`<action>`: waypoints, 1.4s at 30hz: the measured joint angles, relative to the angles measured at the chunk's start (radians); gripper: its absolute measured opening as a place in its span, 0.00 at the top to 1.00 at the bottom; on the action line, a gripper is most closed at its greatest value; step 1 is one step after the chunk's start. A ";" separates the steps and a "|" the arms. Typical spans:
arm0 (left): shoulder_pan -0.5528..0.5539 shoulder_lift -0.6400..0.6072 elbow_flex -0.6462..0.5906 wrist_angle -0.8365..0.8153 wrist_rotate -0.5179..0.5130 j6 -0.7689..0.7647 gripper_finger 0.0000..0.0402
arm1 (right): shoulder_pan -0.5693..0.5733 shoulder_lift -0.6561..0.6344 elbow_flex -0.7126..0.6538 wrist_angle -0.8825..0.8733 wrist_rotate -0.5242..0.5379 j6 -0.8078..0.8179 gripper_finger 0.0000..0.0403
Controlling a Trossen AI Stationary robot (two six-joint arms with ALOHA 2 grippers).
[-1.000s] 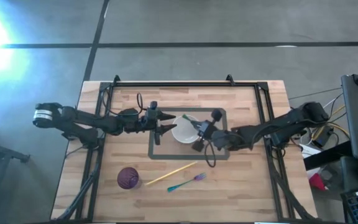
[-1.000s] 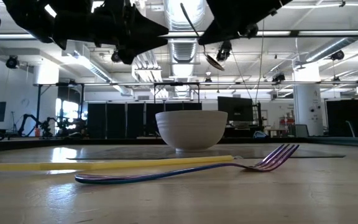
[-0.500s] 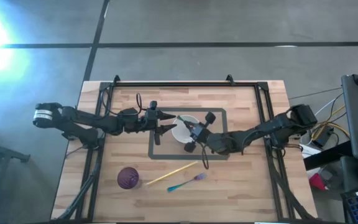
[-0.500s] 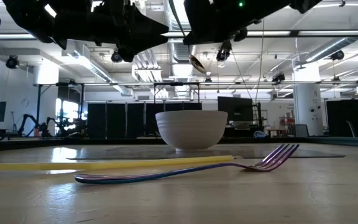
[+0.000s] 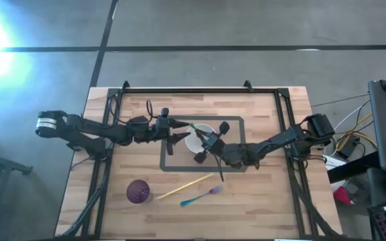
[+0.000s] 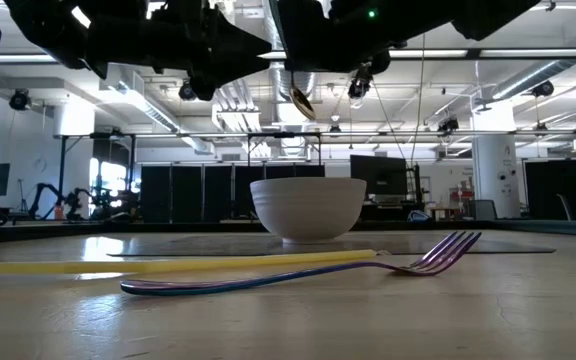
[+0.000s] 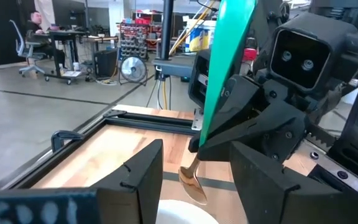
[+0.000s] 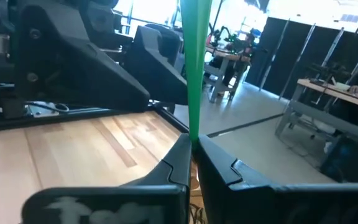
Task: Pick & Place Utensil
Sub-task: Put the golden spoon into the white bowl on the brown placemat
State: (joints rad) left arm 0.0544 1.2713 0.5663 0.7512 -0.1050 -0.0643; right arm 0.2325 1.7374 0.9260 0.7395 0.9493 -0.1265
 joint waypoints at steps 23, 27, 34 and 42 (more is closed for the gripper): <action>-0.005 0.215 0.083 0.239 -0.049 -0.041 0.55 | -0.004 0.000 0.014 -0.003 -0.011 -0.017 0.97; -0.005 0.230 0.092 0.242 -0.074 -0.042 0.57 | -0.005 0.000 0.014 -0.005 -0.008 -0.033 0.97; -0.010 0.190 0.073 0.232 -0.075 -0.041 0.72 | -0.005 0.000 0.013 -0.001 -0.014 -0.034 0.97; -0.015 0.180 0.071 0.236 -0.070 -0.018 0.94 | -0.005 0.000 0.013 -0.003 -0.007 -0.031 0.97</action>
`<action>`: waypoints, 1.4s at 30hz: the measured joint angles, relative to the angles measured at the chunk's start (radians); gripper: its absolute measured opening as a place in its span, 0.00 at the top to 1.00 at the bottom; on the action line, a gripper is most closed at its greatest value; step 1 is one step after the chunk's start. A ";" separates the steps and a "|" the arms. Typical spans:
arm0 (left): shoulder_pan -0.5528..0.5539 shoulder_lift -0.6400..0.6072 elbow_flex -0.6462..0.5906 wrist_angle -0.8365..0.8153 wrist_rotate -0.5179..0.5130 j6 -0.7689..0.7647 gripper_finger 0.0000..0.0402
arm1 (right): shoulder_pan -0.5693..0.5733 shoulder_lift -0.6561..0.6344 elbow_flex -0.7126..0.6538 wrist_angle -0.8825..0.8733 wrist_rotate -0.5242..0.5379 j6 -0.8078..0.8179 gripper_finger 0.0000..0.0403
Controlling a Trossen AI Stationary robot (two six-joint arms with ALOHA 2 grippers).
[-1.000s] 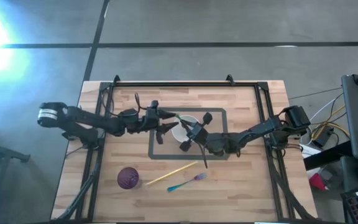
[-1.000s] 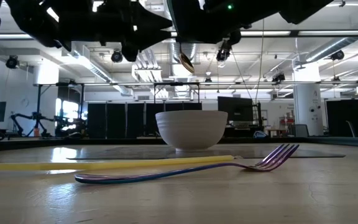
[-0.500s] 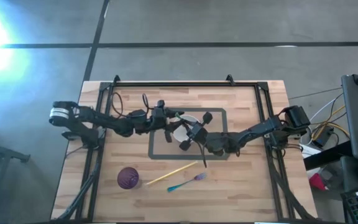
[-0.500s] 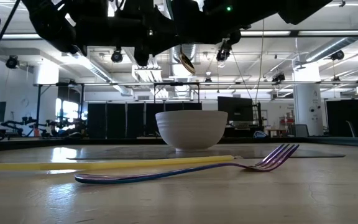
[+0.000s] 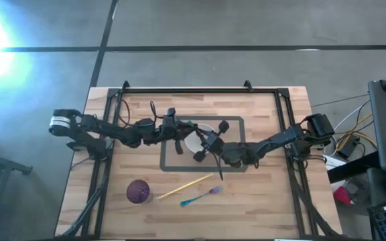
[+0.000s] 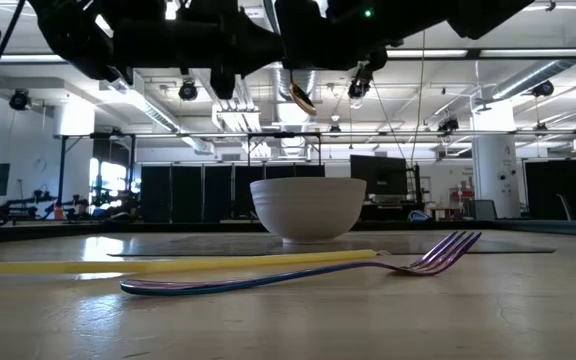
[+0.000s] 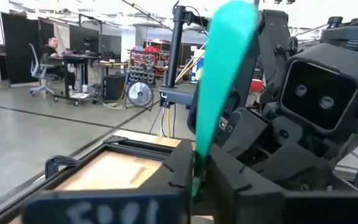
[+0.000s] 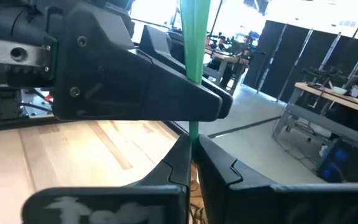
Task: Pick & Place Utensil
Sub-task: Put the golden spoon into the white bowl on the brown placemat
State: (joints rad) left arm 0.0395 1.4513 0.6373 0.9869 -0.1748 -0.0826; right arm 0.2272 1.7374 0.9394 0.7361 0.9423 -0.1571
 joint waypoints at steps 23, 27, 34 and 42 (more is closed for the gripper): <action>-0.011 -0.001 -0.002 -0.004 0.000 0.041 1.00 | 0.002 -0.030 0.000 -0.056 0.000 0.005 0.87; -0.011 -0.001 -0.002 -0.019 -0.011 0.055 1.00 | 0.002 -0.071 0.000 -0.166 0.000 0.061 0.75; -0.011 -0.002 -0.002 -0.067 -0.013 0.061 1.00 | 0.001 -0.197 0.000 -0.466 -0.110 0.205 0.60; -0.011 -0.003 0.002 -0.108 0.103 0.056 1.00 | 0.002 -0.323 -0.001 -0.544 -0.393 0.107 0.55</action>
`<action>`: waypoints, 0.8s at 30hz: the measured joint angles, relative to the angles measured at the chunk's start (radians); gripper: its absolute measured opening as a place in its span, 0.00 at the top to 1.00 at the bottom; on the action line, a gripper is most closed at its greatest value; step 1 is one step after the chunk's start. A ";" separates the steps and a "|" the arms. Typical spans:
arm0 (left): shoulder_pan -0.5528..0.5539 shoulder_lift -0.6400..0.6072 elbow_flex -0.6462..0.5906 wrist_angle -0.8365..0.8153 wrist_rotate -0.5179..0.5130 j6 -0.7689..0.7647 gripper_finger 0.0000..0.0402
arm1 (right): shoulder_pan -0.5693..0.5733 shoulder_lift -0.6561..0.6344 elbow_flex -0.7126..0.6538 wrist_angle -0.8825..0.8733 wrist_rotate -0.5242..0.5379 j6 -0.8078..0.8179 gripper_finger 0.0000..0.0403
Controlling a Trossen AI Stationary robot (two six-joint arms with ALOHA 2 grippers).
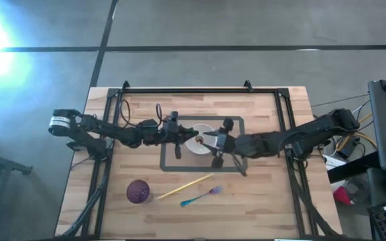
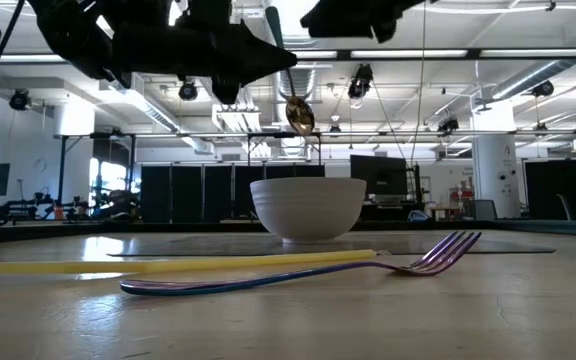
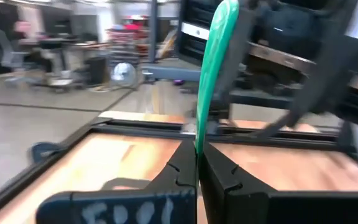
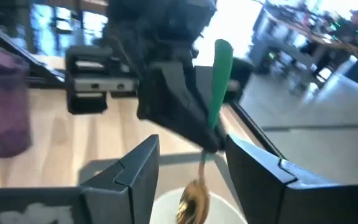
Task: Pick & Place Utensil
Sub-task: Put the golden spoon into the white bowl on the brown placemat
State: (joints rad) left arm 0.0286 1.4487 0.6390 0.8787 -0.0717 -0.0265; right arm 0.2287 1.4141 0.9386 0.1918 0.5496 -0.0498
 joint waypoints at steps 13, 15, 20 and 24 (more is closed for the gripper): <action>-0.001 0.000 0.015 -0.009 0.142 0.007 1.00 | -0.032 0.011 0.002 0.113 -0.166 -0.048 0.54; -0.001 0.000 0.015 -0.016 0.144 0.009 1.00 | -0.042 0.028 0.004 0.133 -0.167 -0.027 0.54; -0.002 0.000 0.018 -0.028 0.159 0.023 1.00 | -0.061 0.055 0.005 0.182 -0.166 -0.014 0.54; -0.002 0.000 0.018 -0.029 0.160 0.023 1.00 | -0.068 0.061 0.005 0.192 -0.166 -0.005 0.54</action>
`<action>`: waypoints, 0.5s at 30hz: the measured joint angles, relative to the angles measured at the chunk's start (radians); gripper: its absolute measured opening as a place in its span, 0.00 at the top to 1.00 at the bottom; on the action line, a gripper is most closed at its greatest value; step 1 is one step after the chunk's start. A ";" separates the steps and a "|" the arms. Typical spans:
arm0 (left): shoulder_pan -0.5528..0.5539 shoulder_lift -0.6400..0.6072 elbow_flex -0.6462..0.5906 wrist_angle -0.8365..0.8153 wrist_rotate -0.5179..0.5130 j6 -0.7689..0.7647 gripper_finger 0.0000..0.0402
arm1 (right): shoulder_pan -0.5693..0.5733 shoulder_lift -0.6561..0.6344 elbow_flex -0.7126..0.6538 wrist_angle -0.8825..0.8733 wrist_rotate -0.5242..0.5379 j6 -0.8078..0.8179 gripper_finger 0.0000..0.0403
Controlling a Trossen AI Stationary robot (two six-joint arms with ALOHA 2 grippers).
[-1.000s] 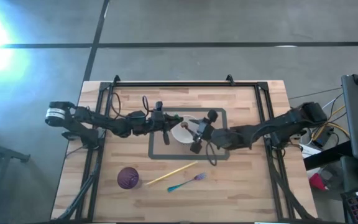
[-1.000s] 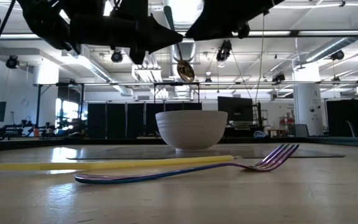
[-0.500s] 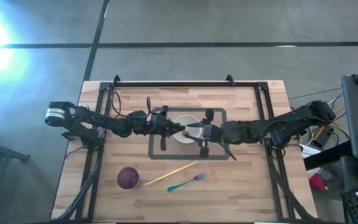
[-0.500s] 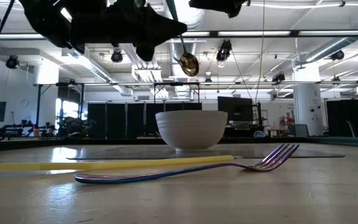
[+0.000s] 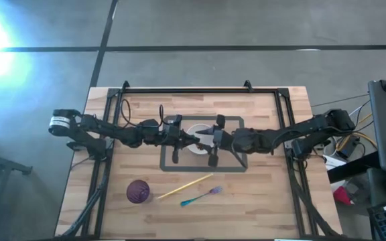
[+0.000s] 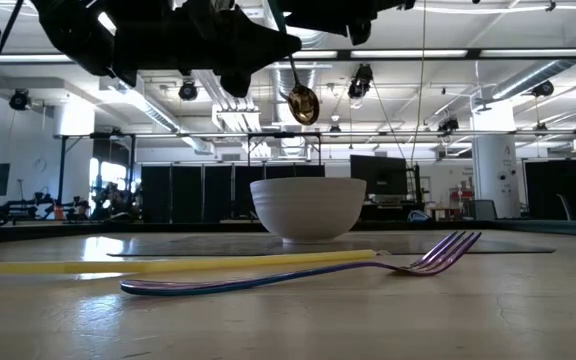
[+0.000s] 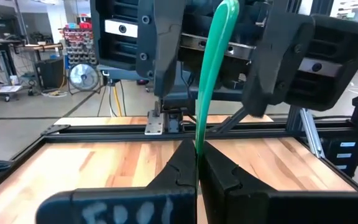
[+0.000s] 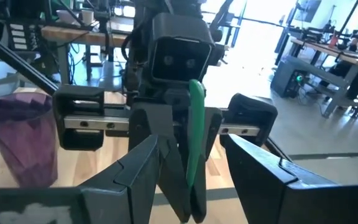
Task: Pick & Place Utensil
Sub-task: Put the golden spoon into the white bowl on the brown placemat
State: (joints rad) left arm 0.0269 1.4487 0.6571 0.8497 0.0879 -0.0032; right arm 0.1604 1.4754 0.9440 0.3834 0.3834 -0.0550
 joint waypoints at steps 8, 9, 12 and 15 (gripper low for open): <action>0.000 0.000 0.000 0.001 0.000 0.000 1.00 | -0.017 0.005 0.000 0.027 -0.025 0.060 0.60; 0.000 0.000 0.000 0.003 0.000 0.000 1.00 | -0.020 0.011 0.001 0.033 -0.039 0.066 0.62; 0.000 0.000 0.000 0.006 0.000 0.000 1.00 | -0.026 0.035 0.001 0.064 -0.045 0.079 0.65; 0.000 0.000 0.000 0.006 -0.001 0.000 0.99 | -0.032 0.050 0.001 0.079 -0.045 0.080 0.67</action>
State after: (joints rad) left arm 0.0269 1.4487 0.6567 0.8555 0.0872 -0.0032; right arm 0.1286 1.5257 0.9447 0.4623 0.3386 0.0249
